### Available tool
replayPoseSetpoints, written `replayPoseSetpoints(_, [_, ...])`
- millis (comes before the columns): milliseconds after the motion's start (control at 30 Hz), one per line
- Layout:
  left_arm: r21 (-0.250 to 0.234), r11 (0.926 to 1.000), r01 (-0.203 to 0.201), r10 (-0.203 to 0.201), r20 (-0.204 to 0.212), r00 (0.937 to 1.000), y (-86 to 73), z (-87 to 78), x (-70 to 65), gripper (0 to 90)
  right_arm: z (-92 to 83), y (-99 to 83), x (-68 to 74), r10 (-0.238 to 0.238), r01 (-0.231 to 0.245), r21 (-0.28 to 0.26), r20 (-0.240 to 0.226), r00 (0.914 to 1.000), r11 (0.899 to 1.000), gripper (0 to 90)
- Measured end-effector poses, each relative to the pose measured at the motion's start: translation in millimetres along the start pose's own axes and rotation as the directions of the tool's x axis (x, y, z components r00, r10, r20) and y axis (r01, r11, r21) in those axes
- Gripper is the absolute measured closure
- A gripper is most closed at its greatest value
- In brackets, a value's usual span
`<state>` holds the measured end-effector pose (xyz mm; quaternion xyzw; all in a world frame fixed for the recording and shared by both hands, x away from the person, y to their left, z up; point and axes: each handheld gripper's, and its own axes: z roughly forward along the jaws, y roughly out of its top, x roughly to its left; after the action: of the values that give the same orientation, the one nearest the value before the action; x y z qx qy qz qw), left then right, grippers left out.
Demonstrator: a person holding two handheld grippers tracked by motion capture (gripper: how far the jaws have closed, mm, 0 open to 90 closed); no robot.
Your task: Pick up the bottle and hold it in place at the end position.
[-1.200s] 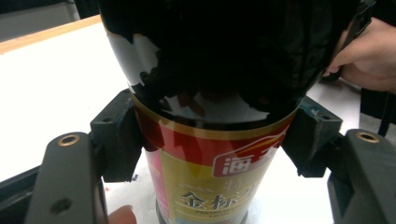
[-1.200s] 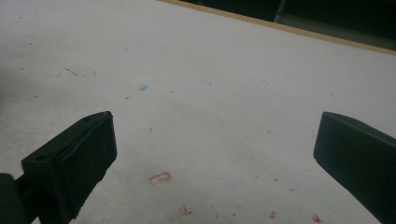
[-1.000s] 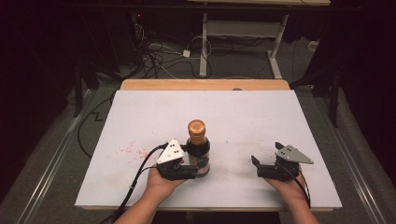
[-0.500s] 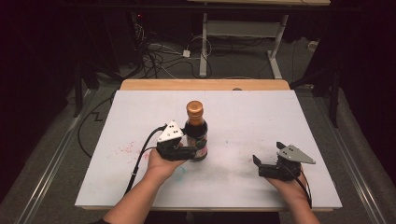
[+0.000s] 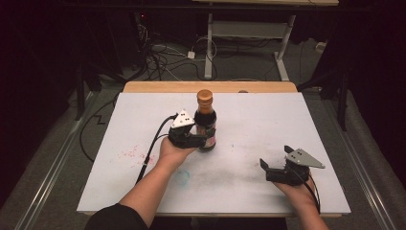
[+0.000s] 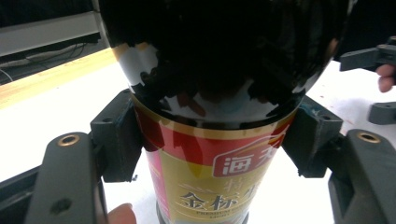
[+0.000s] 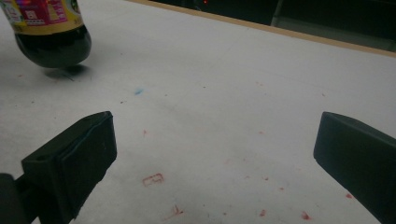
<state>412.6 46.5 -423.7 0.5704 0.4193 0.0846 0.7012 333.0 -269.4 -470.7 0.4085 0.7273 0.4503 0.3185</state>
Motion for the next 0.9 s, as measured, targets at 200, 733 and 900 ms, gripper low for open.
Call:
replayPoseSetpoints(200, [0.006,1.0000,0.003,-0.003,-0.009,1.0000,0.1,15.8,10.4,28.8,0.1,0.2,0.0,-0.001,0.001,-0.001,0.000,1.0000,1.000,0.2])
replayPoseSetpoints(733, [-0.001,0.9999,-0.010,0.010,-0.026,0.9996,-5.4,33.4,20.5,28.3,-0.1,-0.8,0.1,0.002,-0.002,-0.002,-0.005,1.0000,1.000,0.2])
replayPoseSetpoints(900, [0.006,0.9998,-0.020,0.020,-0.023,0.9995,-6.6,31.3,20.2,27.9,-0.2,-0.5,0.9,-0.004,0.004,-0.002,-0.004,1.0000,1.000,0.3])
